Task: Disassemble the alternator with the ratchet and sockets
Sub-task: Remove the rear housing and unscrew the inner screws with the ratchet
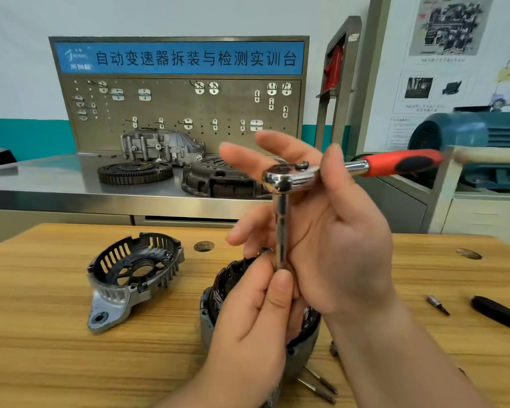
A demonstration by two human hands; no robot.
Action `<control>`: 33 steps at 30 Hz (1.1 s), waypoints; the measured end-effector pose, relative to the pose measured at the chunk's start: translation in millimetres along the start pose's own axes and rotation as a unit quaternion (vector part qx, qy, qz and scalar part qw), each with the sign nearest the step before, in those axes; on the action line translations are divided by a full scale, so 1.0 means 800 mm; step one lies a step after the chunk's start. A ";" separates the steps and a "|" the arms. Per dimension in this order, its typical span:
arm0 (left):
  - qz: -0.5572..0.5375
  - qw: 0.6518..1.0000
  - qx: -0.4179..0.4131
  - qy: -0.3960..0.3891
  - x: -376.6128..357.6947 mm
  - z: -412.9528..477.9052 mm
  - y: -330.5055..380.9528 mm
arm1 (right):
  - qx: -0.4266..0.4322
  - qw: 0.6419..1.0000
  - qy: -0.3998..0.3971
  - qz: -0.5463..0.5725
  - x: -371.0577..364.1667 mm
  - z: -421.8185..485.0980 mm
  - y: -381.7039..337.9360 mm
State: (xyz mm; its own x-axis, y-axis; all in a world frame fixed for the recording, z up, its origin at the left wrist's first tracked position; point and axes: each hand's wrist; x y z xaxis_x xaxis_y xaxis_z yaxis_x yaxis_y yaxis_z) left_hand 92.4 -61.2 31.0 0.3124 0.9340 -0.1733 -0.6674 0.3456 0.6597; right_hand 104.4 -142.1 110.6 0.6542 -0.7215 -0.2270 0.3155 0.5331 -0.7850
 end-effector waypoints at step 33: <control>-0.023 0.996 0.057 0.058 0.002 -0.002 -0.001 | -0.013 0.969 0.012 -0.247 -0.004 -0.003 0.025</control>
State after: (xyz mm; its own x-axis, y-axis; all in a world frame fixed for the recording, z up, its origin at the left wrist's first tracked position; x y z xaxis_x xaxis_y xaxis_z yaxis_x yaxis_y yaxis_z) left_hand 92.3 -59.6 29.3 0.2570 0.9235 -0.2847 -0.5708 0.3827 0.7264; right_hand 106.7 -130.1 94.6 0.4105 -0.8964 0.1673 0.5685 0.1081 -0.8155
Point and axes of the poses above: each hand's wrist, its own z-axis towards the middle knuckle, its own x-axis out of the back of the hand, y = z × x, and after that the axes turned 8 degrees about -x, right-handed
